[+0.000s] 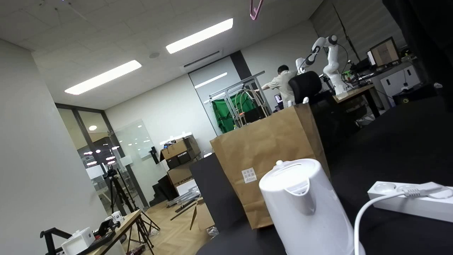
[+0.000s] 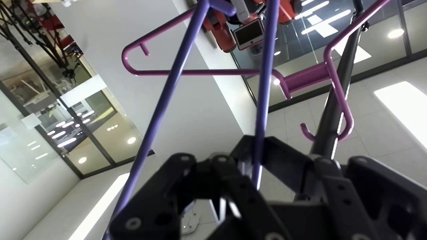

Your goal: Pick the purple hanger on the table and hang it on the stand

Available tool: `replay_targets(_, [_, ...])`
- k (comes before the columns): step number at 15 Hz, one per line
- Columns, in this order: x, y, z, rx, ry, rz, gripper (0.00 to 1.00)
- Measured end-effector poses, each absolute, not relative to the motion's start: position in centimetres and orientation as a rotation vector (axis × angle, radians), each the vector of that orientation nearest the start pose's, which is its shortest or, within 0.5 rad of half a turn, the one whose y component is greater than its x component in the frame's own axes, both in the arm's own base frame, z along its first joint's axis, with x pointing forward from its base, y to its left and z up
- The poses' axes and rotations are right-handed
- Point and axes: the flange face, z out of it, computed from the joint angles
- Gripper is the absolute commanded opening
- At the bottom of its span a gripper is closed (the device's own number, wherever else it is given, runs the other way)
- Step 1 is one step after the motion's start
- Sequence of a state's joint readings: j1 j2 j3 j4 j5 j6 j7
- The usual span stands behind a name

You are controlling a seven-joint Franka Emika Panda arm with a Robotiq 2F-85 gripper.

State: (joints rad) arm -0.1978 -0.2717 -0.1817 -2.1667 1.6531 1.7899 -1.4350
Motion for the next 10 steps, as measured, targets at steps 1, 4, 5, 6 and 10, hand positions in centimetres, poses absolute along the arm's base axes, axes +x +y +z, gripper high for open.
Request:
replay_targets(1, [48.4, -11.3, 58.7, -1.638, -0.404, -1.319, 0.04])
replay_targets(4, [48.3, -11.6, 57.3, -1.676, -0.473, -1.256, 0.04])
replay_targets(5, [48.2, -11.6, 56.7, -1.687, -0.505, -1.234, 0.04])
replay_targets(6, [48.2, -11.7, 56.1, -1.697, -0.533, -1.215, 0.04])
replay_targets(10, [48.2, -12.0, 54.7, -1.710, -0.585, -1.182, 0.42])
